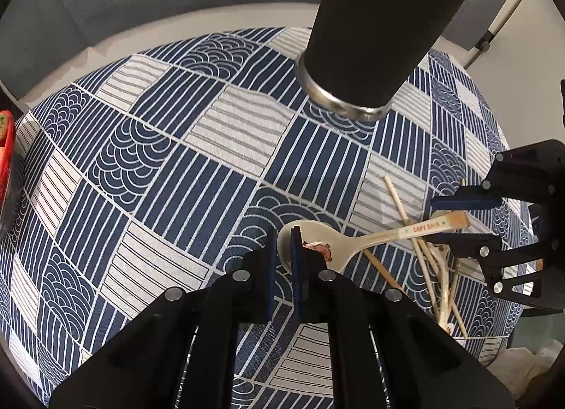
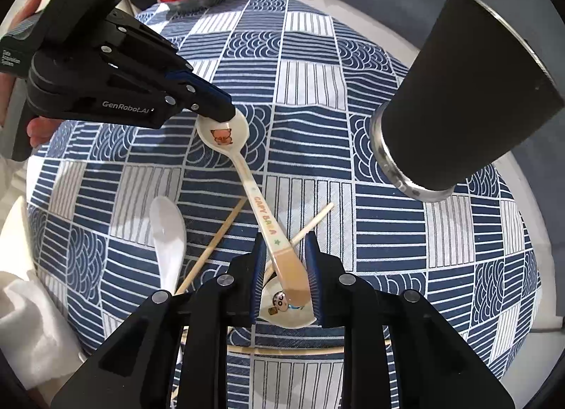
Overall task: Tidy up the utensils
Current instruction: 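Lift the cartoon spoon with both tools toward the black cup, then lower the spoon into the black cup and open both tools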
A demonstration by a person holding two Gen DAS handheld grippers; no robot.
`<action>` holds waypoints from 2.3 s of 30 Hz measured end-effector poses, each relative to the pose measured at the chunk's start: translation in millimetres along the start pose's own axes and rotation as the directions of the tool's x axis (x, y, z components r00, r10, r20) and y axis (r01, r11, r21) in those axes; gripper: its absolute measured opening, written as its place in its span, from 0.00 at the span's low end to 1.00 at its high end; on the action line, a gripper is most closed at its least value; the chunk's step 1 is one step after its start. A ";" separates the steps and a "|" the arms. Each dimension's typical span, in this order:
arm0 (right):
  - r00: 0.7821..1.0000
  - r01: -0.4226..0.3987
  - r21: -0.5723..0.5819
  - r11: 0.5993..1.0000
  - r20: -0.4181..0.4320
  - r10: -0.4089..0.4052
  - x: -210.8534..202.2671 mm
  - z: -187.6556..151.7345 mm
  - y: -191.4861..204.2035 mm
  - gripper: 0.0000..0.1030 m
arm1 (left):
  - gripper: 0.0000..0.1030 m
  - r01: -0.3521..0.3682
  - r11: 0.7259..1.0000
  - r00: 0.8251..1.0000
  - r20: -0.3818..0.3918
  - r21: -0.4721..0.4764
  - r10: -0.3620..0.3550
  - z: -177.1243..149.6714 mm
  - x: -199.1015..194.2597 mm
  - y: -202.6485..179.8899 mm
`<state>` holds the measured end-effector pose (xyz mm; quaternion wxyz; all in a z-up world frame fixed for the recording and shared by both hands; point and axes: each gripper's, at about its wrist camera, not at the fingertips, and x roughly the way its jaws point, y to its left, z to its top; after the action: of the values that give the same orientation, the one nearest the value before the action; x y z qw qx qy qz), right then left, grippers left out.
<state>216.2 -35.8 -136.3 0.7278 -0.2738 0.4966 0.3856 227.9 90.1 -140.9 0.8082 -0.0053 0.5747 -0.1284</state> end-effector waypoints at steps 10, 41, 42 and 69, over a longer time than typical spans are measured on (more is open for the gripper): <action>0.993 0.056 0.014 0.998 0.107 -0.058 -48.9 -10.4 0.9 0.20 | 0.07 0.014 1.000 0.997 0.074 0.004 -0.014 16.8 -43.0 -10.0; 0.912 0.329 0.075 0.942 0.234 -0.337 -176.7 18.9 -96.5 0.21 | 0.08 -0.006 0.983 0.969 0.244 0.181 -0.039 155.7 -114.5 -82.2; 0.913 0.330 0.073 0.941 0.227 -0.338 -176.5 18.6 -100.1 0.21 | 0.08 0.001 0.983 0.971 0.236 0.186 -0.046 158.9 -109.0 -84.3; 0.908 0.289 0.165 0.943 0.266 -0.325 -170.6 38.9 -146.0 0.83 | 0.80 0.001 0.992 0.966 0.256 0.129 -0.034 166.9 -88.9 -54.5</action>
<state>322.0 -135.4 39.3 0.8596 -0.2441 0.3579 0.2710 344.9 33.2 6.7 0.8736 0.0247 0.4553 -0.1703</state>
